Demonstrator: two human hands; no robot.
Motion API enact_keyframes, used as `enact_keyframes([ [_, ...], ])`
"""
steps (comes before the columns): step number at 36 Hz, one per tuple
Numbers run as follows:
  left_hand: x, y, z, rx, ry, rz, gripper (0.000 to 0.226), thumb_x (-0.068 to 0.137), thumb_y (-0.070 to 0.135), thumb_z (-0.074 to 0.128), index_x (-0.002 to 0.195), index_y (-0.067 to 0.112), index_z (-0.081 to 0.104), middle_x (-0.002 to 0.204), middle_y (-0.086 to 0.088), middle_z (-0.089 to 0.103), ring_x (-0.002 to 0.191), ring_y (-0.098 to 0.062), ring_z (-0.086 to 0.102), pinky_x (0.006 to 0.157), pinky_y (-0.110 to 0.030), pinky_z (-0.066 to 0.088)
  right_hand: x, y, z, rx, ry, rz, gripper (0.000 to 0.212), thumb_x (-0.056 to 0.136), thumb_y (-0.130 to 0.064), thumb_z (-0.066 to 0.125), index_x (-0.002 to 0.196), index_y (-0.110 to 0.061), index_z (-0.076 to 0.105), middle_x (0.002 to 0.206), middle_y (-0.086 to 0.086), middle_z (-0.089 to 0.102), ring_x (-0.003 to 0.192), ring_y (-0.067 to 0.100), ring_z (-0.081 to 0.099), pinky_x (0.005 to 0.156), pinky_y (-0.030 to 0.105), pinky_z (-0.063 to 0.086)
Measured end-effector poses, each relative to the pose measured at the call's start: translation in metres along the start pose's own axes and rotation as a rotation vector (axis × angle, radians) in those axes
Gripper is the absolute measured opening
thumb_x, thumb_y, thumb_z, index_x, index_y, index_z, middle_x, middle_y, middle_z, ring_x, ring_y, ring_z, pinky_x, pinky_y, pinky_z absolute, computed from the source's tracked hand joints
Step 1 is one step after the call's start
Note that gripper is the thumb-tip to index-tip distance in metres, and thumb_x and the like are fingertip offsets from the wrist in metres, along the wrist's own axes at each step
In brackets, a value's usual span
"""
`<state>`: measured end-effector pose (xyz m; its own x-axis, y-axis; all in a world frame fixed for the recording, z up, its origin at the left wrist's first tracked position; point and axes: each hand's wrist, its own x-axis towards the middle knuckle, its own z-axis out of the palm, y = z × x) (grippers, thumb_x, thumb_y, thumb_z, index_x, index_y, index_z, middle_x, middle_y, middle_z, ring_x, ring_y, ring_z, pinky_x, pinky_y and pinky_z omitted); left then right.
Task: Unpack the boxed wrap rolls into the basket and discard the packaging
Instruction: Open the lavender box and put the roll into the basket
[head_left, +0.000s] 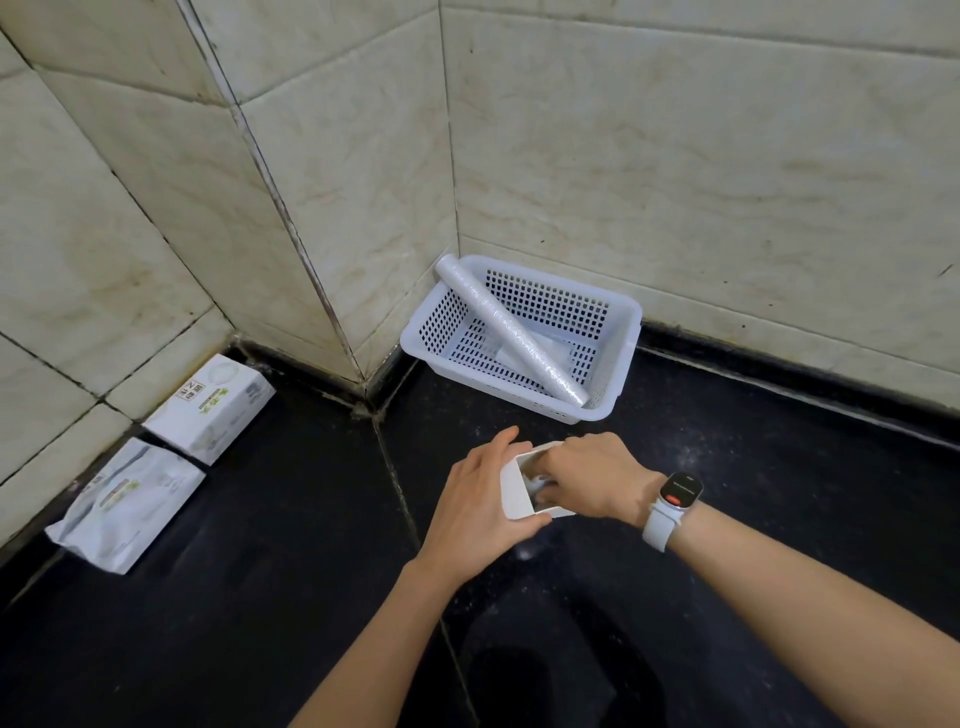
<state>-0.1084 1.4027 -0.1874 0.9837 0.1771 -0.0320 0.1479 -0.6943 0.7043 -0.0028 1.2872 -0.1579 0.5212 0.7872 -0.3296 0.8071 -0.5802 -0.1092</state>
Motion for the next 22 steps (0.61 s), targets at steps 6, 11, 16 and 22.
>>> enact_keyframes([
  [6, 0.006, 0.000, -0.005, -0.058, 0.002, -0.035, 0.093, 0.070, 0.041, 0.076, 0.143, 0.025, 0.021, 0.131, 0.018, 0.049, 0.115, -0.001, 0.044, 0.102, -0.020, 0.031, -0.013, 0.005, -0.005, 0.066, 0.068, -0.097, 0.029, 0.090, -0.027, 0.045, 0.116, -0.038, 0.052, 0.100, -0.004, 0.067, 0.076, 0.021, 0.057, 0.063, 0.030, 0.037],
  [11, 0.010, -0.002, -0.008, -0.083, 0.043, -0.056, 0.094, 0.068, 0.041, 0.077, 0.142, 0.022, 0.022, 0.124, 0.014, 0.053, 0.109, -0.006, 0.051, 0.095, -0.021, 0.039, -0.027, 0.010, -0.022, 0.214, 0.102, -0.141, 0.024, 0.095, -0.033, 0.038, 0.116, -0.028, 0.050, 0.111, -0.007, 0.058, 0.096, 0.022, 0.059, 0.071, 0.032, 0.042],
  [16, 0.018, -0.010, -0.010, 0.065, 0.085, 0.011, 0.087, 0.067, 0.043, 0.075, 0.138, 0.021, 0.030, 0.123, 0.012, 0.055, 0.107, -0.012, 0.053, 0.098, -0.029, 0.039, -0.035, 0.013, -0.015, 0.172, -0.008, -0.146, 0.045, 0.086, -0.041, 0.056, 0.126, -0.027, 0.042, 0.122, -0.009, 0.048, 0.109, 0.016, 0.047, 0.083, 0.037, 0.046],
  [22, 0.016, -0.011, -0.009, 0.285, 0.163, 0.074, 0.073, 0.067, 0.041, 0.073, 0.130, 0.023, 0.043, 0.122, 0.008, 0.057, 0.113, -0.012, 0.052, 0.093, -0.023, 0.027, -0.032, 0.018, -0.004, 0.342, 0.312, -0.065, 0.020, 0.094, -0.031, 0.046, 0.108, -0.024, 0.058, 0.098, -0.011, 0.064, 0.095, 0.016, 0.056, 0.075, 0.034, 0.045],
])
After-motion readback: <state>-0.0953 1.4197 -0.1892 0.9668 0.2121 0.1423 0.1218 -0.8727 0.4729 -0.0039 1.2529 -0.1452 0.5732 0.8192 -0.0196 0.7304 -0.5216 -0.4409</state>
